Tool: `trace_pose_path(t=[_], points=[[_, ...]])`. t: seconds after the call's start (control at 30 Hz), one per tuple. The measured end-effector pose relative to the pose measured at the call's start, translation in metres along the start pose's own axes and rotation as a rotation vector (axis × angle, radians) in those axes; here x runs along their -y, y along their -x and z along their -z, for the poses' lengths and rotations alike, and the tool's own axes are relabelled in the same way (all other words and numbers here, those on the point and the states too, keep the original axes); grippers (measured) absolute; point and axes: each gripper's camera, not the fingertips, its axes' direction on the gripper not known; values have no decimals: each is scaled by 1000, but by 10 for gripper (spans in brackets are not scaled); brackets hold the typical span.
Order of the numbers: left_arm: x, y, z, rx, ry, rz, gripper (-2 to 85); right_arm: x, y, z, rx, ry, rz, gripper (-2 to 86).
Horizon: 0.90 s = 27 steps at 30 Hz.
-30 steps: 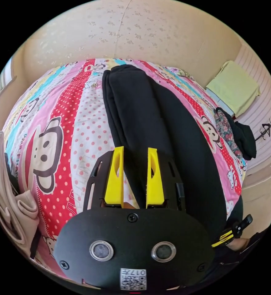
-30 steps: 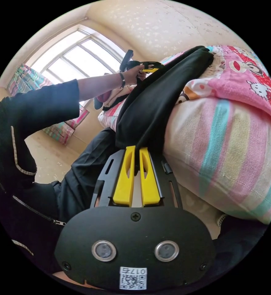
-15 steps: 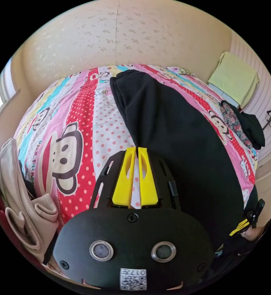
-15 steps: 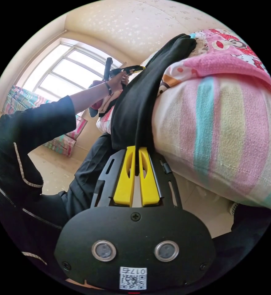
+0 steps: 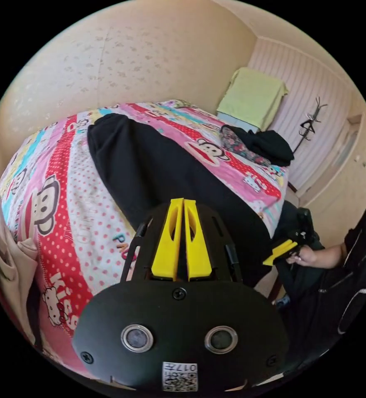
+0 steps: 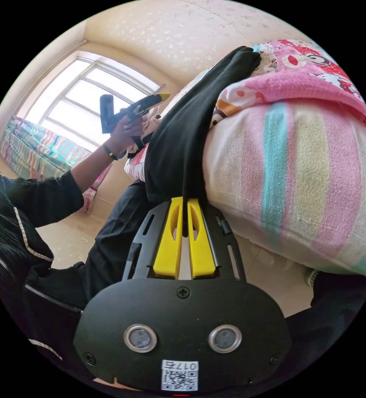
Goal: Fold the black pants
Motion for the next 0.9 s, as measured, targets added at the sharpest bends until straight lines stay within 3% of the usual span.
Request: trace_pose_path(t=[0.07,0.23,0.37,0.57,0.77,0.9], points=[[-20,-10,-27,104,132,-2,-9,-1,7,-1,-45,-2,30,28],[-24,-10,-17,139,150,106,-10,-9,26,6,-133,4,140,41],[-51,-41,14,157,95,152,-9,-17,19,26,-176,-15,90,97],[-107,-83,10,247,54,95,-6,-14,-12,26,-53,4,4,147],[-144,-55,1,176,-95,399,-9,-6,-34,4,77,51,-2,132],[-161,-47,7,166,-151,456,-9,-9,-38,16,150,-21,48,98]])
